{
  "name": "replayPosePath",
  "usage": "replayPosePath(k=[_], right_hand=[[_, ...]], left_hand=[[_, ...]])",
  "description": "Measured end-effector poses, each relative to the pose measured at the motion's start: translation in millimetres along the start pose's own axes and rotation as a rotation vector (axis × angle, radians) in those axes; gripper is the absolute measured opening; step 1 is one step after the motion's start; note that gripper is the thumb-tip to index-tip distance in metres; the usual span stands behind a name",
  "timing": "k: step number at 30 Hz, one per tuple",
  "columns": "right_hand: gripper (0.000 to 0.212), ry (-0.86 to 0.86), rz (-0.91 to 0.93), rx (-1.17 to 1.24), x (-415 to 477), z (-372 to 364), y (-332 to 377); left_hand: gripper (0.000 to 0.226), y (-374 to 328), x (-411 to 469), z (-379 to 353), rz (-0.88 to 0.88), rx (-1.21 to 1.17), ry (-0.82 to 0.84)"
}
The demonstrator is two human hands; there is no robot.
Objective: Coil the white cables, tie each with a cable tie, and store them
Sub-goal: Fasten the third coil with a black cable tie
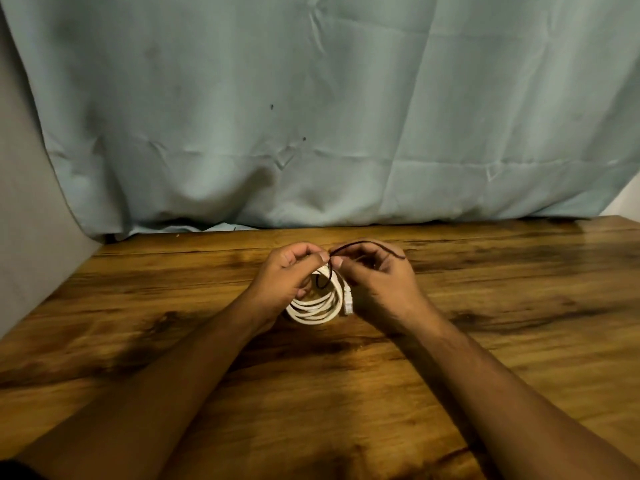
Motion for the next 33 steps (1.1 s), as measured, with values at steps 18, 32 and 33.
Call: replayPosePath(k=[18,32,33], right_hand=[[0.011,0.228,-0.066,0.129,-4,-14,25],[0.018,-0.218,-0.243,0.141,11,20,-3],[0.017,-0.182,-0.233,0.151,10,18,3]], left_hand=[[0.009,10,10,9,0.039,-0.055,-0.144],[0.019,1,-10,-25,-0.028,0.024,0.022],[0.021,3,-7,-20,-0.019,0.028,-0.019]])
Point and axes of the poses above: each hand's wrist, its own x-axis towards the middle knuckle, its own z-axis out of the back of the hand, y = z × x, the point moved 6 cm from there along x, towards the middle knuckle, and after that the axes turned 15 degrees about -y, right-handed, at the moved point
